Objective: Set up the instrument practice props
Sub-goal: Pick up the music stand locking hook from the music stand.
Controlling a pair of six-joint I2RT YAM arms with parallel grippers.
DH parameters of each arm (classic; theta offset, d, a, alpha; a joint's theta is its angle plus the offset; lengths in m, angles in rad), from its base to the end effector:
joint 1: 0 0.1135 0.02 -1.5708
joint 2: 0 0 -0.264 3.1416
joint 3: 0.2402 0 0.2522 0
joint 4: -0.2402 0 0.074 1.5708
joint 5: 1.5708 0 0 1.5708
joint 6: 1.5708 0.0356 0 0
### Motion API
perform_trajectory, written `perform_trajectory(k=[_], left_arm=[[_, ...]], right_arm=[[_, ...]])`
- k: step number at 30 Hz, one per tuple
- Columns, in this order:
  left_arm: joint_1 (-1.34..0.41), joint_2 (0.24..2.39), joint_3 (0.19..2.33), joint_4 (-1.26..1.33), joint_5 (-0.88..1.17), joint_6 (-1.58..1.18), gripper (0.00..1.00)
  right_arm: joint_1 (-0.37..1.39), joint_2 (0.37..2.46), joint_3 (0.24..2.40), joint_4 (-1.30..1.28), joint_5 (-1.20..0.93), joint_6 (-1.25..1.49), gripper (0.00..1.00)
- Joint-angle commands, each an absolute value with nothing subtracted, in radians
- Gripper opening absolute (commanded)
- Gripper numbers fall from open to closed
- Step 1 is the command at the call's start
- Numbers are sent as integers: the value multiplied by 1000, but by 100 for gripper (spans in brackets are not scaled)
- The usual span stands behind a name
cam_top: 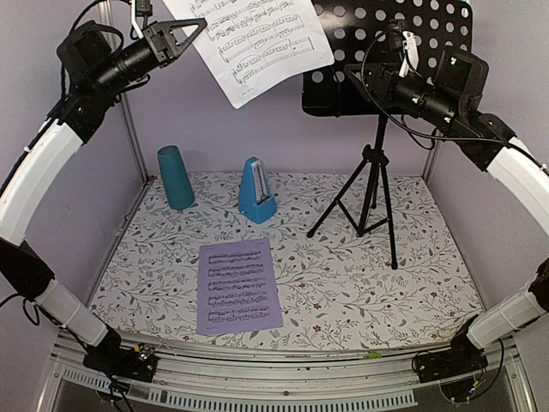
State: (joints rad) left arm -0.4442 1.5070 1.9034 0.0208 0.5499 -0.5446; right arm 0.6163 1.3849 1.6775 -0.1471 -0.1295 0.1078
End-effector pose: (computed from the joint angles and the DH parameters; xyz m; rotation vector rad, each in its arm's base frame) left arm 0.2641 -0.1463 0.5692 0.4584 1.2218 -1.1705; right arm 0.2394 0.1752 0.5169 -0.4727 1.3840 0.6862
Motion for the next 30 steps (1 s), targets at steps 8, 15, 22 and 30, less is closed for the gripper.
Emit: perform_trajectory(k=[8, 15, 22, 30], left_arm=[[-387, 1478, 1899, 5, 577, -606, 0], [-365, 1444, 1877, -1, 611, -614, 0], [-358, 1435, 1860, 12, 669, -625, 0], [-357, 1437, 1860, 2, 696, -614, 0]], right_arm=[[682, 1463, 1725, -138, -12, 11, 45], [718, 1490, 1762, -141, 69, -57, 43], [718, 1443, 1748, -155, 115, -53, 42], [718, 1394, 1740, -192, 85, -23, 42]])
